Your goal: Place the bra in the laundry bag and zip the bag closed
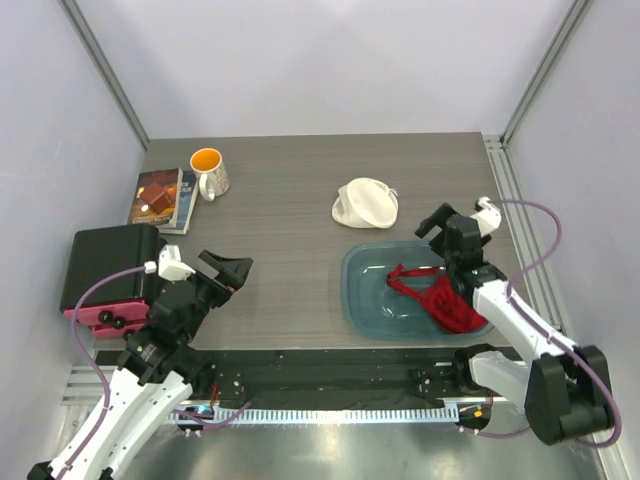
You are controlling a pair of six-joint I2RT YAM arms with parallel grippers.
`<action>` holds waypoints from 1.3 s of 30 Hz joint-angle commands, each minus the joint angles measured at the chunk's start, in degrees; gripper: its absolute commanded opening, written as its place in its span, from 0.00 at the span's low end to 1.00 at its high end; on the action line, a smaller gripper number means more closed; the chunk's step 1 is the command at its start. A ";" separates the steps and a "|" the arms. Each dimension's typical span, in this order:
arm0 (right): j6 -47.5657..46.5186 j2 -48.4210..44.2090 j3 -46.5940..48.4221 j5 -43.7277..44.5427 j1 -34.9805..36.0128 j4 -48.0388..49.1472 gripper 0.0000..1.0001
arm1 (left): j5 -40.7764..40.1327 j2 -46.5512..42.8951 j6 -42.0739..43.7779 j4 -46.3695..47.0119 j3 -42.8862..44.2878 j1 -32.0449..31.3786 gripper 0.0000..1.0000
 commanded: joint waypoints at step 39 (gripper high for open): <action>-14.55 32.53 37.98 -26.63 42.49 -2.84 0.13 | 0.38 -5.72 9.65 -13.86 12.45 0.27 0.98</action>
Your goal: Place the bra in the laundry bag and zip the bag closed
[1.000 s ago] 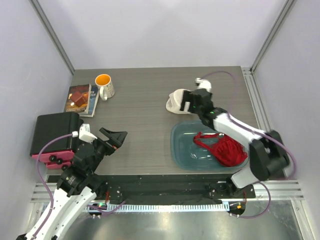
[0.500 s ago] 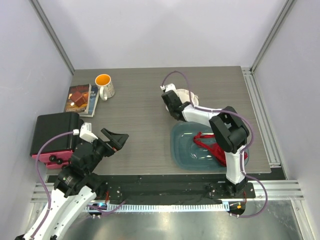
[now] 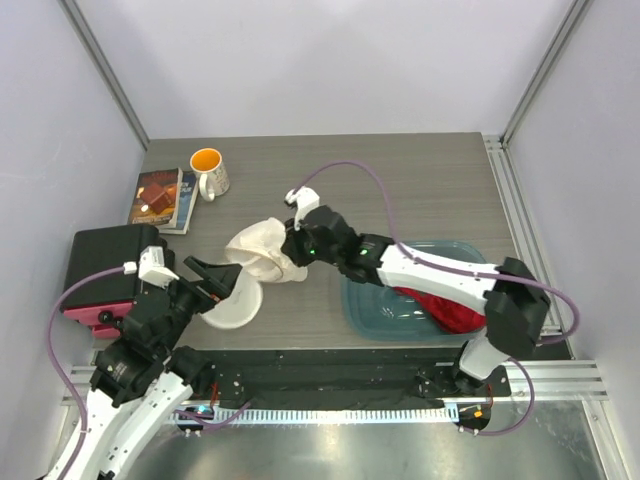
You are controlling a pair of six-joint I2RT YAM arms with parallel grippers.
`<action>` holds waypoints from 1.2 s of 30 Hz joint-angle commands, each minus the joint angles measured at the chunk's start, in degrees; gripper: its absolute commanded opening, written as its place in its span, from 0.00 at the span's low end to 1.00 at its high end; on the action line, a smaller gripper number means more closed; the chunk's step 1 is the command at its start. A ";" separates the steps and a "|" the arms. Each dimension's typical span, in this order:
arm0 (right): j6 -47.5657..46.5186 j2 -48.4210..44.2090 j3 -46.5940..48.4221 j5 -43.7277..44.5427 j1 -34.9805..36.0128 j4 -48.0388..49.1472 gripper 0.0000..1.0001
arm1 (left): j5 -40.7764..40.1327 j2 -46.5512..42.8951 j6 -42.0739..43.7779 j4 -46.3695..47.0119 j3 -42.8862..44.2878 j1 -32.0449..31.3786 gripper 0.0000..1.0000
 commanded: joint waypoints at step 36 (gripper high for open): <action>15.82 -12.13 -10.68 28.93 -6.76 -23.82 0.95 | 30.08 36.13 4.16 28.13 -2.85 0.09 0.74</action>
